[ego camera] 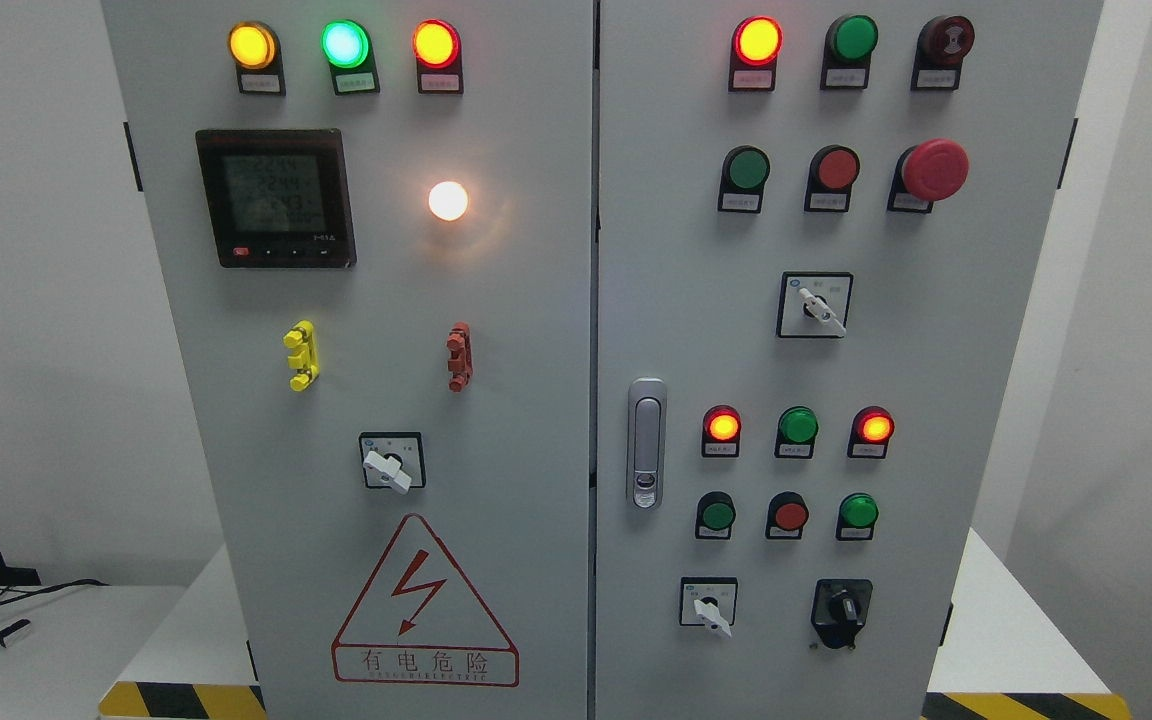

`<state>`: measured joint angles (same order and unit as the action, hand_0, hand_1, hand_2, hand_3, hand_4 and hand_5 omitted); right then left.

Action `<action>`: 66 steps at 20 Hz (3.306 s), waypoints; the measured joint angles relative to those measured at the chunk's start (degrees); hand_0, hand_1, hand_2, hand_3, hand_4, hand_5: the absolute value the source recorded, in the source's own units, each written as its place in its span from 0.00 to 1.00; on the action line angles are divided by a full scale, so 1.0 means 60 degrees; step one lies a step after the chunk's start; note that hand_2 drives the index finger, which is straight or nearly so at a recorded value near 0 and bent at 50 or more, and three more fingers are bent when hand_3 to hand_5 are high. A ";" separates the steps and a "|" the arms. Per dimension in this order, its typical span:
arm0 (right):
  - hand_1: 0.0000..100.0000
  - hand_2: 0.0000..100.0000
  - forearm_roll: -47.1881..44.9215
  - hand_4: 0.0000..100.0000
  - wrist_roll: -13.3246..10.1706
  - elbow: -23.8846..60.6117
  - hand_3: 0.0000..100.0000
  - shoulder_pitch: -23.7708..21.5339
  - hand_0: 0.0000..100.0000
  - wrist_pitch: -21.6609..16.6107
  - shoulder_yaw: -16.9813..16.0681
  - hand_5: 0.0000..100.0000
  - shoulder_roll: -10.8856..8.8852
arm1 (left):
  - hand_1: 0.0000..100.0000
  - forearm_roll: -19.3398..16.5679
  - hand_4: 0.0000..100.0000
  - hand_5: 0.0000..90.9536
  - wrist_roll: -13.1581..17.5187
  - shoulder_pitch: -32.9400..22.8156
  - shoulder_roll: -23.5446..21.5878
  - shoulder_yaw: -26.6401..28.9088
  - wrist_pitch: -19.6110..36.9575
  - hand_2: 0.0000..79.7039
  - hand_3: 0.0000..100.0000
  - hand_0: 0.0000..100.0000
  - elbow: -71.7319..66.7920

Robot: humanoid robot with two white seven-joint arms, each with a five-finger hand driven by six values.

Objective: Trip black knob to open circuit

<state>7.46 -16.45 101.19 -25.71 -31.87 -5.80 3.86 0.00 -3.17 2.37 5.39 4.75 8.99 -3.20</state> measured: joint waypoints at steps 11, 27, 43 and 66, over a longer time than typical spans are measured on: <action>0.70 0.32 0.0455 0.76 -0.0854 0.0490 0.65 0.1434 0.16 0.2887 0.0151 0.95 0.0097 | 0.39 0.0000 0.00 0.00 0.0000 0.0000 0.0000 0.0000 0.0000 0.00 0.00 0.12 0.0000; 0.75 0.31 0.0946 0.75 -0.0953 0.0679 0.65 0.2880 0.25 0.4958 0.0686 0.96 0.0142 | 0.39 0.0000 0.00 0.00 0.0000 0.0000 0.0002 0.0000 0.0000 0.00 0.00 0.12 0.0000; 0.75 0.34 0.1036 0.76 -0.0880 0.0303 0.66 0.4040 0.25 0.5811 0.0901 0.96 0.0158 | 0.39 0.0000 0.00 0.00 0.0000 0.0000 0.0002 0.0000 0.0000 0.00 0.00 0.12 0.0001; 0.75 0.38 0.1055 0.77 -0.0878 -0.0120 0.68 0.4754 0.25 0.6261 0.0959 0.96 0.0225 | 0.39 0.0000 0.00 0.00 0.0000 0.0000 0.0002 0.0000 0.0000 0.00 0.00 0.12 0.0000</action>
<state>13.79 -21.71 100.47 2.82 5.69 -0.05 5.21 0.00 -3.17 2.37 5.40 4.75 9.00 -3.19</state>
